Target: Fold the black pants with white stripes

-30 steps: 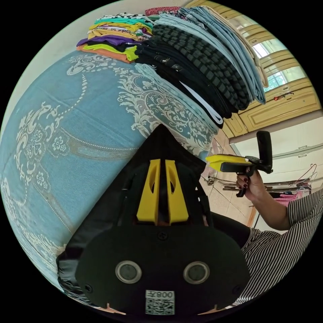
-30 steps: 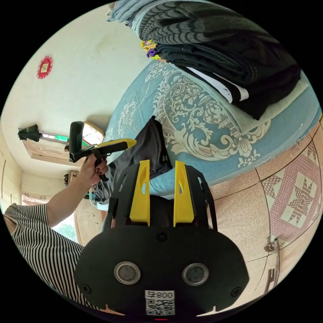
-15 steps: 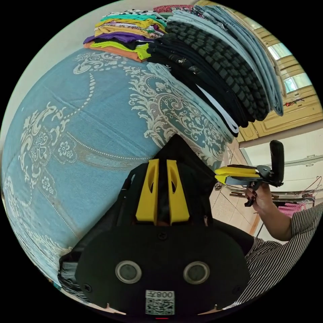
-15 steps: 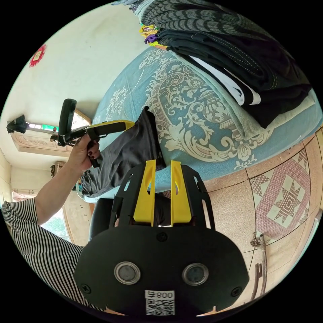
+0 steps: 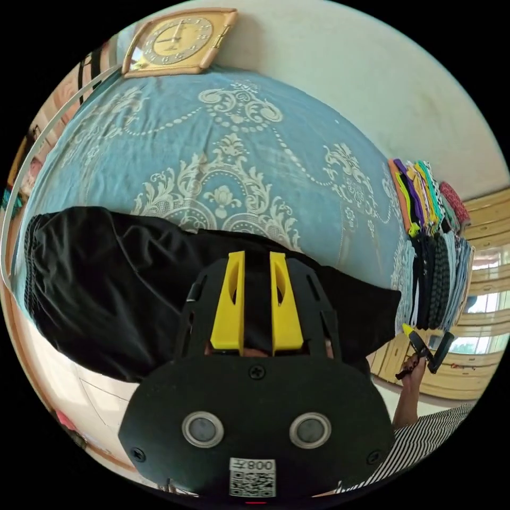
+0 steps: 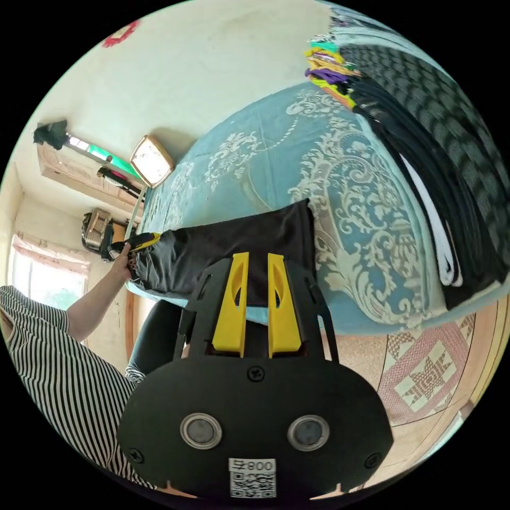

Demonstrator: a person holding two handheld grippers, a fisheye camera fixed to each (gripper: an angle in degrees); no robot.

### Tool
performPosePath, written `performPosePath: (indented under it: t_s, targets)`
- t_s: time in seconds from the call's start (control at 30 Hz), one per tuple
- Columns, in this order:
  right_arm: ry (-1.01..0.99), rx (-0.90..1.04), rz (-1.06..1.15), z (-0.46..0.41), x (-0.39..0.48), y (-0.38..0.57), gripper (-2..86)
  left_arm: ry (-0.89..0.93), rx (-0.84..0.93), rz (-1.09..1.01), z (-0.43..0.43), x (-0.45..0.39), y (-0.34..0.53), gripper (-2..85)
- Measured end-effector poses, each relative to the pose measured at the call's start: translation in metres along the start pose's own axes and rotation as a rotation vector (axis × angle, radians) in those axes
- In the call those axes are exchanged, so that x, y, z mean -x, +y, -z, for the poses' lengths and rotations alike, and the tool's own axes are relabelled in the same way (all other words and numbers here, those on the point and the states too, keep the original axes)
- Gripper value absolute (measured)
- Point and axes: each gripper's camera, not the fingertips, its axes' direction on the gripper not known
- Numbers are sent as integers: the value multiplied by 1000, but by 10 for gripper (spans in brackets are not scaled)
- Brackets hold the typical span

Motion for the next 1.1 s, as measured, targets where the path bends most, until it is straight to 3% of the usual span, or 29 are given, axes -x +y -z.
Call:
performPosePath:
  t_s: [0.33, 0.67, 0.87, 1.1]
  targets:
    - [-166, 175, 414, -178, 153, -69, 68, 194, -58, 41, 33, 59, 51, 3]
    - [-321, 390, 609, -404, 275, -123, 64, 179, -28, -61, 59, 77, 65, 10]
    - [-283, 491, 632, -482, 276, -87, 55, 88, -119, -195, 101, 90, 46, 55]
    - [-279, 487, 625, -508, 260, -65, 49, -39, 112, -376, 96, 100, 4, 71]
